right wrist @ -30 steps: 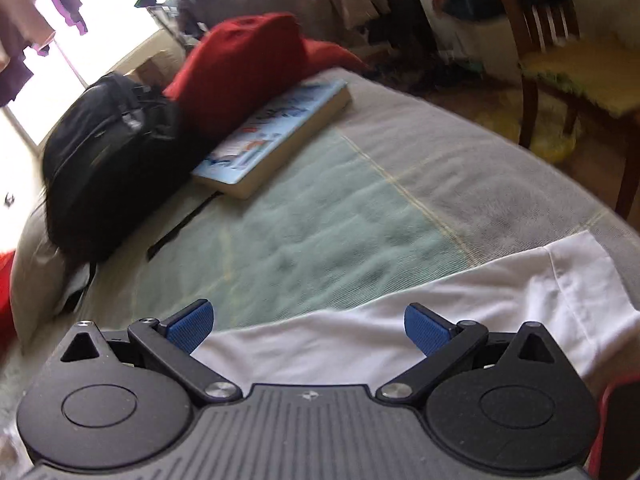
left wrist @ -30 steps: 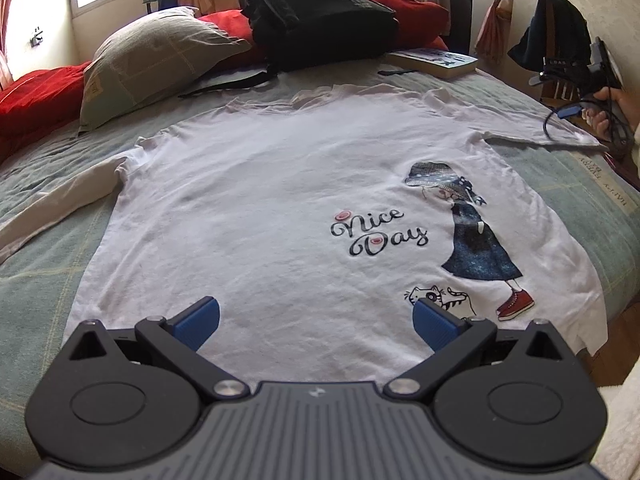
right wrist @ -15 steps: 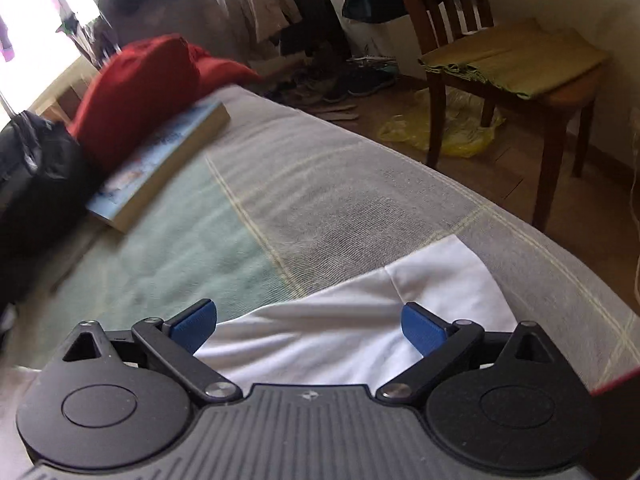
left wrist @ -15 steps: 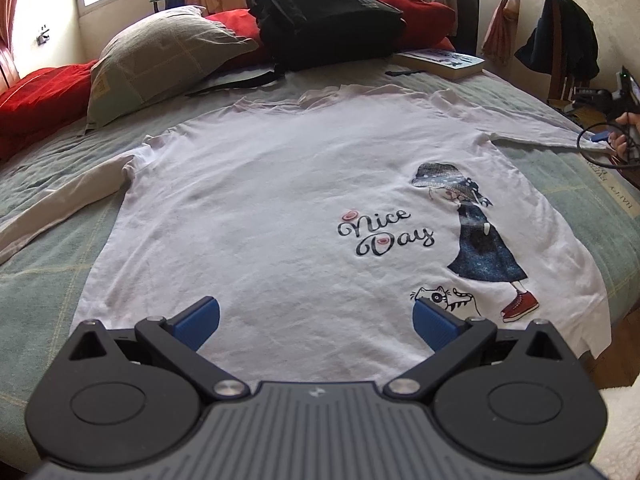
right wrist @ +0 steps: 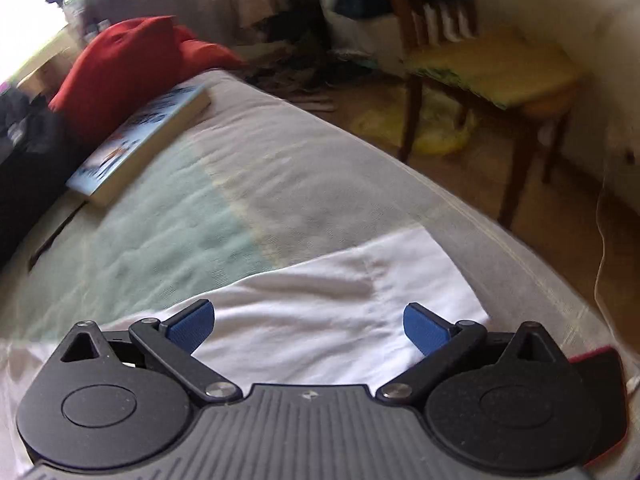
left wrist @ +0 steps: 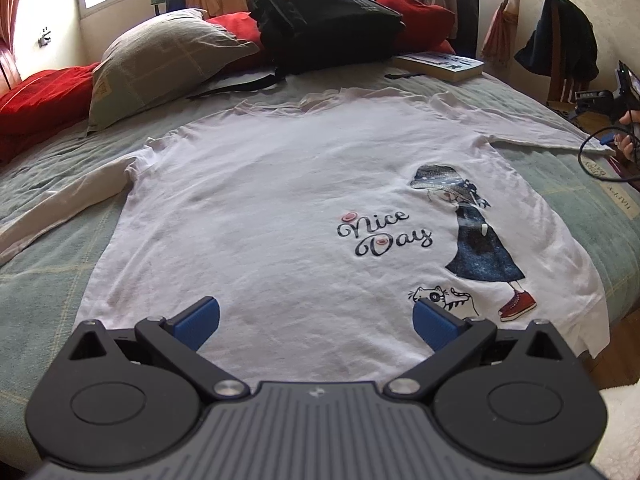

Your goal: Fold clothes

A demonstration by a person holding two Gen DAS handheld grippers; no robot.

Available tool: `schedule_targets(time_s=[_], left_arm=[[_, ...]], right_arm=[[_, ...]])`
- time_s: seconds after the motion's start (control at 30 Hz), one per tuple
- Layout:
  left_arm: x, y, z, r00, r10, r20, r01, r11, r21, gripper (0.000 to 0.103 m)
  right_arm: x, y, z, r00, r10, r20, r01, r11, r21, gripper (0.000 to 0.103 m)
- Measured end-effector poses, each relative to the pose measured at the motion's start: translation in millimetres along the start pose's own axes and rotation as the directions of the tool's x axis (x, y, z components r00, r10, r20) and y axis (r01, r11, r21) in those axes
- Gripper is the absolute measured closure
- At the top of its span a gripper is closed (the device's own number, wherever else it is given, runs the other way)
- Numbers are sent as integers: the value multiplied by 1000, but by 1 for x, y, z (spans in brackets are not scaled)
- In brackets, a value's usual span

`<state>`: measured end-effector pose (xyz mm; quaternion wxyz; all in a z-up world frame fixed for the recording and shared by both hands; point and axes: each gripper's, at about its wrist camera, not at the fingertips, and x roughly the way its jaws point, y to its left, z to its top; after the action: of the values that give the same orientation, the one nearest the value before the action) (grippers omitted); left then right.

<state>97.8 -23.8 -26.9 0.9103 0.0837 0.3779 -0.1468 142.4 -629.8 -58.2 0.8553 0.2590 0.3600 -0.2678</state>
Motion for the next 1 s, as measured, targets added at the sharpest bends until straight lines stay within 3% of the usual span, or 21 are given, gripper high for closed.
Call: schedule_targets(time_s=[0.07, 0.2, 0.53, 1.0], left_arm=[[1, -1, 0, 1000, -7, 0, 7, 1000, 6, 1], [0, -3, -2, 1000, -16, 1, 16, 1000, 16, 1], [-8, -2, -5, 1000, -4, 14, 4, 1000, 4, 1], [-24, 1, -16, 999, 14, 37, -14, 1000, -14, 1]], right_arm=[[0, 2, -4, 999, 47, -26, -48, 999, -9, 0], [7, 5, -11, 997, -50, -57, 48, 998, -33, 0], [-21, 74, -31, 999, -22, -39, 11, 970, -244, 0], [-3, 111, -62, 996, -22, -92, -12, 936, -353, 0]])
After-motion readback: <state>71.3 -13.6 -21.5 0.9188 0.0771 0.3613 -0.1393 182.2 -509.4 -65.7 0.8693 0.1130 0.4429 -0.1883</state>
